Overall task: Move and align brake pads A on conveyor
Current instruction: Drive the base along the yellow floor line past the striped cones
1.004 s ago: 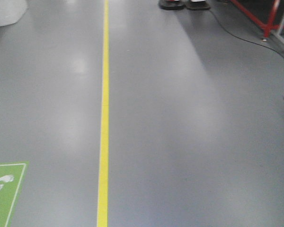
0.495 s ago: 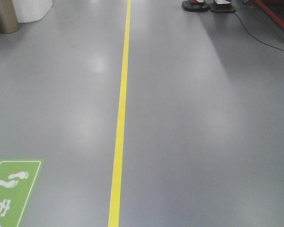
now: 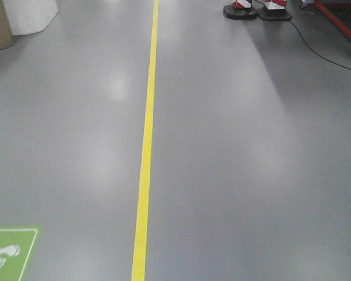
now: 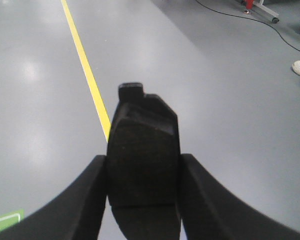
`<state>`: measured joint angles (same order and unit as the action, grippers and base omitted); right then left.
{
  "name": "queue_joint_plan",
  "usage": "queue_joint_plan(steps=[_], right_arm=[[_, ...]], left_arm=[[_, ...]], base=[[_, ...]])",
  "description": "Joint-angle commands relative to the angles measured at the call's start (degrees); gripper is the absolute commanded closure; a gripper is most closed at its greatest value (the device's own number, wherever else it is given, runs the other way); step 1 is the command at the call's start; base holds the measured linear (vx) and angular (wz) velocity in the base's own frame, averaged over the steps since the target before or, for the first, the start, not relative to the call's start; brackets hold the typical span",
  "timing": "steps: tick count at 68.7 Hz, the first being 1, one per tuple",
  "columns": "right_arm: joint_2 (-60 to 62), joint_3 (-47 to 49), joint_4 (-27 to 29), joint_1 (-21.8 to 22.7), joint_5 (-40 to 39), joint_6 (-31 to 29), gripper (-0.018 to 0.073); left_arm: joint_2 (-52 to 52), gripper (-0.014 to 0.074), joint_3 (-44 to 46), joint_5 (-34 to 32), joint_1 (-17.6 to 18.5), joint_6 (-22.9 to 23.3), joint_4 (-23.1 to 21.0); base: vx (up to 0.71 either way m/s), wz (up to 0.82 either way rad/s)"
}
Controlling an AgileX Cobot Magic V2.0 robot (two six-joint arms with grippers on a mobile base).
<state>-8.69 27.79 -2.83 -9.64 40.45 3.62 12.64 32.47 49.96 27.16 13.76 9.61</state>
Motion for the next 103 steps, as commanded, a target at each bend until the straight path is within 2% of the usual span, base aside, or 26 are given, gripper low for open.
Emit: queue_joint_plan(steps=[1,45,103], right_arm=[[-0.6,1.5,-0.6,0.2,-5.6,-0.2,0.0565],[-0.6,1.5,-0.6,0.2,-5.6,-0.2,0.0565],[-0.6,1.5,-0.6,0.2,-5.6,-0.2,0.0565]], left_arm=[[0.9,0.0602,1.7,-5.4,0.4,0.2,0.4],[0.9,0.0602,1.7,-5.4,0.4,0.2,0.4],[0.9,0.0602,1.7,-5.3,0.4,0.2,0.4]], base=[[0.47,-0.08],[0.58,-0.03],[0.71,0.05]])
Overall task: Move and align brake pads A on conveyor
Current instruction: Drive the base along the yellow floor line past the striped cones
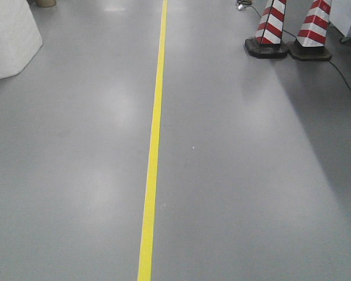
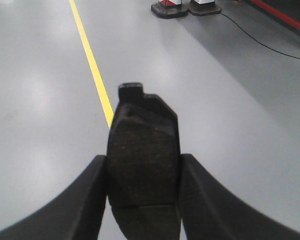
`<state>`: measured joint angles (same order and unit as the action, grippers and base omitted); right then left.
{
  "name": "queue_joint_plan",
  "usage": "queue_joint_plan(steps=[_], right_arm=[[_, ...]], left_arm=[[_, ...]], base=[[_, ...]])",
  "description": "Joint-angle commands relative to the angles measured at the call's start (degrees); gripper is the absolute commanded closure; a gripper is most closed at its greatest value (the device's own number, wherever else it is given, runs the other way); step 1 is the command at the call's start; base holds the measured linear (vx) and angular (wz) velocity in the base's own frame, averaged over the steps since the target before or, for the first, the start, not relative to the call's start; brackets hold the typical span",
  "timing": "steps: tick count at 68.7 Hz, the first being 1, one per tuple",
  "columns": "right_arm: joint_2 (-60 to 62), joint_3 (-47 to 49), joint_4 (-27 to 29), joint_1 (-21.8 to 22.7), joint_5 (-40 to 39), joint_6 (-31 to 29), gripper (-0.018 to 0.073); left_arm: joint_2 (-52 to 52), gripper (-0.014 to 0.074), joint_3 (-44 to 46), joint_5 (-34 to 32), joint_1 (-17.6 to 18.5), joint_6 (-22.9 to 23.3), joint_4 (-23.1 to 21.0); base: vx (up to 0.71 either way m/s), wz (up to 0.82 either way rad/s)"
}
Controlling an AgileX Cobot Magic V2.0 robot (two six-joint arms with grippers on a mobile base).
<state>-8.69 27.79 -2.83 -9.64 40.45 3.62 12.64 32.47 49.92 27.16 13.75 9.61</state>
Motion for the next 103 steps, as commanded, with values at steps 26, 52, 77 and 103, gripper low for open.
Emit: queue_joint_plan(steps=[26,52,77,103], right_arm=[[-0.6,1.5,-0.6,0.2,-5.6,-0.2,0.0565],[-0.6,1.5,-0.6,0.2,-5.6,-0.2,0.0565],[-0.6,1.5,-0.6,0.2,-5.6,-0.2,0.0565],[-0.6,1.5,-0.6,0.2,-5.6,-0.2,0.0565]], left_arm=[[0.9,0.0602,1.7,-5.3,0.4,0.3,0.4],[0.9,0.0602,1.7,-5.3,0.4,0.3,0.4],[0.9,0.0602,1.7,-5.2,0.4,0.3,0.4],[0.9,0.0602,1.7,-5.2,0.4,0.3,0.4]], base=[[0.76,-0.03],[0.78,-0.04],[0.8,0.01],[0.79,-0.06]])
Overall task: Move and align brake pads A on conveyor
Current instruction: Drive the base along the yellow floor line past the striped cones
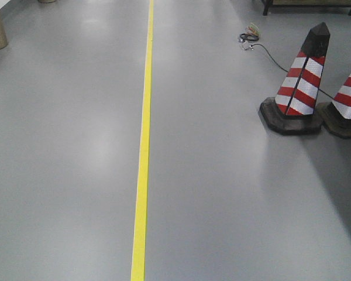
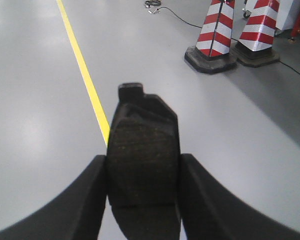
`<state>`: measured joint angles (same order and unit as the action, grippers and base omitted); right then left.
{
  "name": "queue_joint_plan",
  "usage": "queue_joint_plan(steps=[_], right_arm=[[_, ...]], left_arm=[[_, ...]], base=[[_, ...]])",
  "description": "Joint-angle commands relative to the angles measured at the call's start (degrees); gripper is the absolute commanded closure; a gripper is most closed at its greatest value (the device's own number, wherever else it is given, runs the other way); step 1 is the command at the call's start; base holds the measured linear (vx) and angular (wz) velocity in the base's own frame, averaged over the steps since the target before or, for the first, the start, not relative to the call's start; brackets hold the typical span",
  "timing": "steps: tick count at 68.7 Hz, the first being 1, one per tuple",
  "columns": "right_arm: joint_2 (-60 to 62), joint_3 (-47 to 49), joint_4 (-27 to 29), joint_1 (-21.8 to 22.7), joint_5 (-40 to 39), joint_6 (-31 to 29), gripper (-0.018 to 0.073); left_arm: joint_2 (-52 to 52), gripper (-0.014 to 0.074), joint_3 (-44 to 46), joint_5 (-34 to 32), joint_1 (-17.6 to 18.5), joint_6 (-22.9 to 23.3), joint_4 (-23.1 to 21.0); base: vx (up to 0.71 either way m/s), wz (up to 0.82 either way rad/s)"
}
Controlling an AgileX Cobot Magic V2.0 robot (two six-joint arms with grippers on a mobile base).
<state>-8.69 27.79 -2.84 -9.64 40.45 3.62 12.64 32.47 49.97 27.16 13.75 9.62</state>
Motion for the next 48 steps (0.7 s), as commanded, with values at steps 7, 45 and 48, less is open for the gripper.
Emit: queue_joint_plan(steps=[7,45,48], right_arm=[[-0.6,1.5,-0.6,0.2,-5.6,-0.2,0.0565],[-0.6,1.5,-0.6,0.2,-5.6,-0.2,0.0565],[-0.6,1.5,-0.6,0.2,-5.6,-0.2,0.0565]], left_arm=[[0.9,0.0602,1.7,-5.2,0.4,0.3,0.4],[0.9,0.0602,1.7,-5.2,0.4,0.3,0.4],[0.9,0.0602,1.7,-5.2,0.4,0.3,0.4]], base=[[0.76,-0.11],[0.71,-0.01],[0.65,-0.02]])
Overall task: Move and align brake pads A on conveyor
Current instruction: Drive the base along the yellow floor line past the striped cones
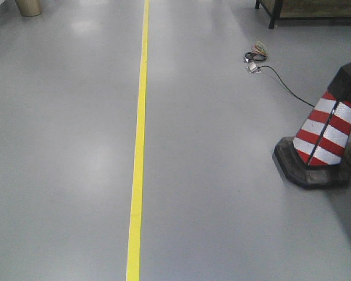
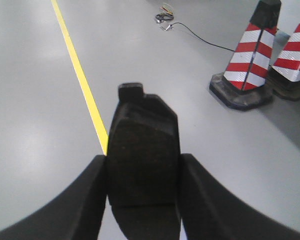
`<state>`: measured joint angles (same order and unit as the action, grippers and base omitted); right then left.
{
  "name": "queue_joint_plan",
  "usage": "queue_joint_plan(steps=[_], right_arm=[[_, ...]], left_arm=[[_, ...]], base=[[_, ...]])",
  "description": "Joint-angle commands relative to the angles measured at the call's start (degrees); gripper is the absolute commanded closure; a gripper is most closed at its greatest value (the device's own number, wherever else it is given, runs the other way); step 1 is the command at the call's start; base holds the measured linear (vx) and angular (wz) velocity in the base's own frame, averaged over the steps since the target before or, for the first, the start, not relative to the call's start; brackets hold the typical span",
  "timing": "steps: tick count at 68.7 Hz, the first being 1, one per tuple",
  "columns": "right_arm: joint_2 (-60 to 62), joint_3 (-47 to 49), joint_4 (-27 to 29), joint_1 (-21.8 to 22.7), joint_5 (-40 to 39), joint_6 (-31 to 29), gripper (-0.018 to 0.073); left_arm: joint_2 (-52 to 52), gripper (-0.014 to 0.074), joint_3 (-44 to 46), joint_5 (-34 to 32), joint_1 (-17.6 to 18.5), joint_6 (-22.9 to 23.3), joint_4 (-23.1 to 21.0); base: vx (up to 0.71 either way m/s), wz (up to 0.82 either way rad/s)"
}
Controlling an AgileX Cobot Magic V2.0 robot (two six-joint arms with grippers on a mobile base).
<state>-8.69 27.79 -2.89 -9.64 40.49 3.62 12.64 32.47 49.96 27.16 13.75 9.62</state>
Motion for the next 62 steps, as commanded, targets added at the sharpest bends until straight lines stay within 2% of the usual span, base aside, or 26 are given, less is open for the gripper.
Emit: queue_joint_plan(steps=[1,62], right_arm=[[-0.6,1.5,-0.6,0.2,-5.6,-0.2,0.0565],[-0.6,1.5,-0.6,0.2,-5.6,-0.2,0.0565]], left_arm=[[0.9,0.0602,1.7,-5.2,0.4,0.3,0.4],[0.9,0.0602,1.7,-5.2,0.4,0.3,0.4]], base=[[0.65,-0.03],[0.55,-0.07]])
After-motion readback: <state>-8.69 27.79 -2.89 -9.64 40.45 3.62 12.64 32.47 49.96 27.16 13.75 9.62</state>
